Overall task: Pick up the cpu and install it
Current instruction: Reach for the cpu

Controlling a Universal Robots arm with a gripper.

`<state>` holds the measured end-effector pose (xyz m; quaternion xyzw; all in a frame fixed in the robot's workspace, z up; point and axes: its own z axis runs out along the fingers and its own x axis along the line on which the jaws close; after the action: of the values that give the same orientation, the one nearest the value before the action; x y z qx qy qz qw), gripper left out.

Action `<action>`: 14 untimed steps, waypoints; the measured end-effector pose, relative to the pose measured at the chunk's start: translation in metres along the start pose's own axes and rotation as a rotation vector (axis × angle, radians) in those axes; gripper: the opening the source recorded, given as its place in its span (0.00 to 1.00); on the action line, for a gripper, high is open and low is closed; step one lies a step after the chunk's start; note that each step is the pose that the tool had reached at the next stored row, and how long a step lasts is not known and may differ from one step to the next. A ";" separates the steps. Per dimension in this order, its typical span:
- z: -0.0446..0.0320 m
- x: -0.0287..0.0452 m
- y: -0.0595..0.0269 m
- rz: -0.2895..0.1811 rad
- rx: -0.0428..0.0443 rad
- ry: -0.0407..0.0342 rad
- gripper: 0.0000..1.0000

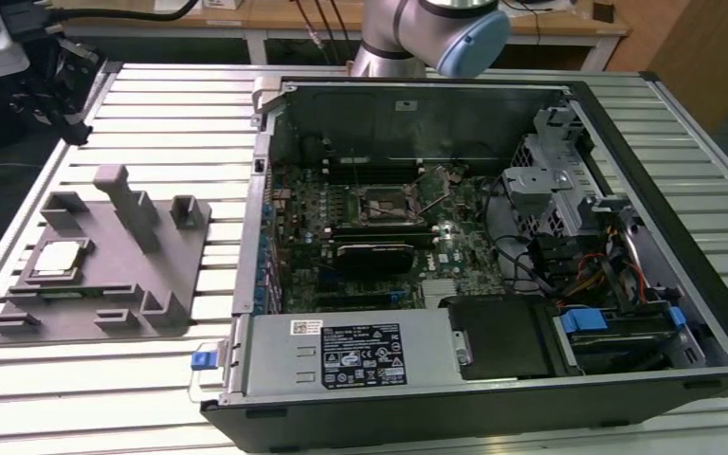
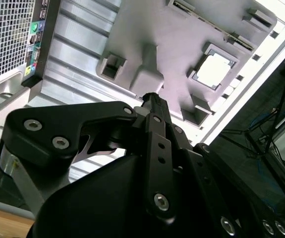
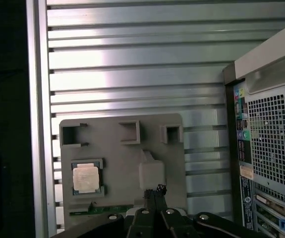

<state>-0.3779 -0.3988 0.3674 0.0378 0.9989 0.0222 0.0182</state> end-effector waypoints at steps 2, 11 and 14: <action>0.0011 0.0031 -0.0003 0.000 -0.0001 -0.0001 0.11; 0.0073 0.0169 -0.0016 0.000 0.0000 0.0000 0.11; 0.0096 0.0208 -0.0020 0.000 0.0000 0.0000 0.11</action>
<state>-0.3984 -0.3988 0.3570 0.0378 0.9989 0.0222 0.0182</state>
